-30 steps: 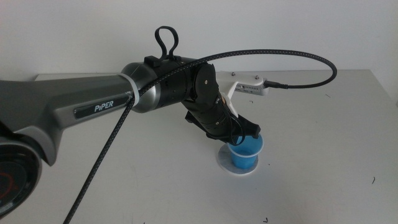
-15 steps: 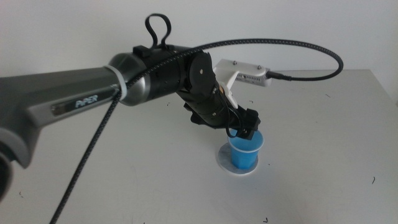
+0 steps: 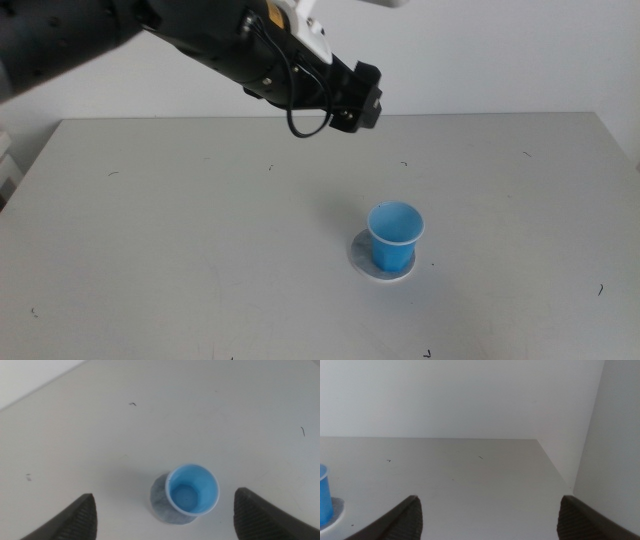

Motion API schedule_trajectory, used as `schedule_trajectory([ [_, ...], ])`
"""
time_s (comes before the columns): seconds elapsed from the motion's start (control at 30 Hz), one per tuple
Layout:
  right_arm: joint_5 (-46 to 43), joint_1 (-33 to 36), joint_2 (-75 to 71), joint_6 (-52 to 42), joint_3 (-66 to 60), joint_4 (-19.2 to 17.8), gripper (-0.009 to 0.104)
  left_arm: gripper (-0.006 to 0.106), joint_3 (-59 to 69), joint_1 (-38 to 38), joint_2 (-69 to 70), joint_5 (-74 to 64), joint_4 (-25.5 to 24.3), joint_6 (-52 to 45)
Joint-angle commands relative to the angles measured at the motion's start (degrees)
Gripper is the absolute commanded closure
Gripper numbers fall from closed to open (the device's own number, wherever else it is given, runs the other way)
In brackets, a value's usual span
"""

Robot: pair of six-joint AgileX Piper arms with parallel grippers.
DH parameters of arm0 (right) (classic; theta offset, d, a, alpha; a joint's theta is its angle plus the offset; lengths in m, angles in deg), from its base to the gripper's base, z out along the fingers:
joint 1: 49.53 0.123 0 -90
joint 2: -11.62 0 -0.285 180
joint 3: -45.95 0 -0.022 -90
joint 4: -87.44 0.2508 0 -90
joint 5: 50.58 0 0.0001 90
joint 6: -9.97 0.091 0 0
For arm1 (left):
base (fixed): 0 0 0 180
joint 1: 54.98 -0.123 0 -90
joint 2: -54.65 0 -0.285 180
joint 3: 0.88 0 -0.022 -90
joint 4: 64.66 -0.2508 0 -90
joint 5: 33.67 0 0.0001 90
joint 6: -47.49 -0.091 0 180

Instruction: Place an empty cup on a cup mat.

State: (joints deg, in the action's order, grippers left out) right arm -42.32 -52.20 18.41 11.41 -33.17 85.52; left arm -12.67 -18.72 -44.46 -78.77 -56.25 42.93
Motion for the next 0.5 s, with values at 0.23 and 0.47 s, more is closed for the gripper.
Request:
schedule_trajectory([
  [0.23,-4.48,0.11,-1.1,-0.49,0.66,-0.52,0.001,-0.005,6.46,-3.73,14.25,1.09,-12.23,8.67],
  [0.47,-4.48,0.11,-1.1,-0.49,0.66,-0.52,0.001,-0.005,20.18,-15.85,26.75,2.56,-12.23,8.53],
])
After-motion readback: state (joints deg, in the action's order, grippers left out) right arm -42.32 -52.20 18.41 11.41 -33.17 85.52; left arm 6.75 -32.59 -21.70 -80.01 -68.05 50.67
